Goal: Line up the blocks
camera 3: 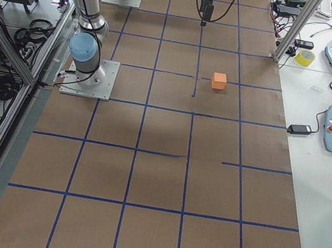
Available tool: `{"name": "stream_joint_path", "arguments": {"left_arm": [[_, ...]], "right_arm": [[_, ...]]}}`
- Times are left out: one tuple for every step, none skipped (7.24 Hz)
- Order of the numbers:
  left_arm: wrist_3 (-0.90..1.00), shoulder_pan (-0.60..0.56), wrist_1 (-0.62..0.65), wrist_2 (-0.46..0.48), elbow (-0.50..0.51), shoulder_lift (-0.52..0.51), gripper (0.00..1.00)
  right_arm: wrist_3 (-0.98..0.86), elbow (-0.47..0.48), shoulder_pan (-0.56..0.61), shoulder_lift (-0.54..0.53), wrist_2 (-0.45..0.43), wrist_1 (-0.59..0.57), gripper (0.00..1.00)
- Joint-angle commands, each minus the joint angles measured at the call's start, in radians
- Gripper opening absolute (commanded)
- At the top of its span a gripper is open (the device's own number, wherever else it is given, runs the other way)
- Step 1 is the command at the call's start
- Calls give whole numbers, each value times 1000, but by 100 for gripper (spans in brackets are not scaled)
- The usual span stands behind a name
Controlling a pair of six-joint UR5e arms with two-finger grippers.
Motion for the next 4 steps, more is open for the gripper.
{"name": "stream_joint_path", "arguments": {"left_arm": [[-1, -1, -1, 6, -2, 0, 100], [-1, -1, -1, 4, -2, 0, 100], [-1, -1, -3, 6, -4, -2, 100], [-1, -3, -4, 6, -6, -2, 100]], "right_arm": [[0, 1, 1, -1, 0, 0, 100], [0, 1, 1, -1, 0, -1, 100], [0, 2, -1, -1, 1, 0, 100], [0, 4, 1, 7, 5, 0, 100]]}}
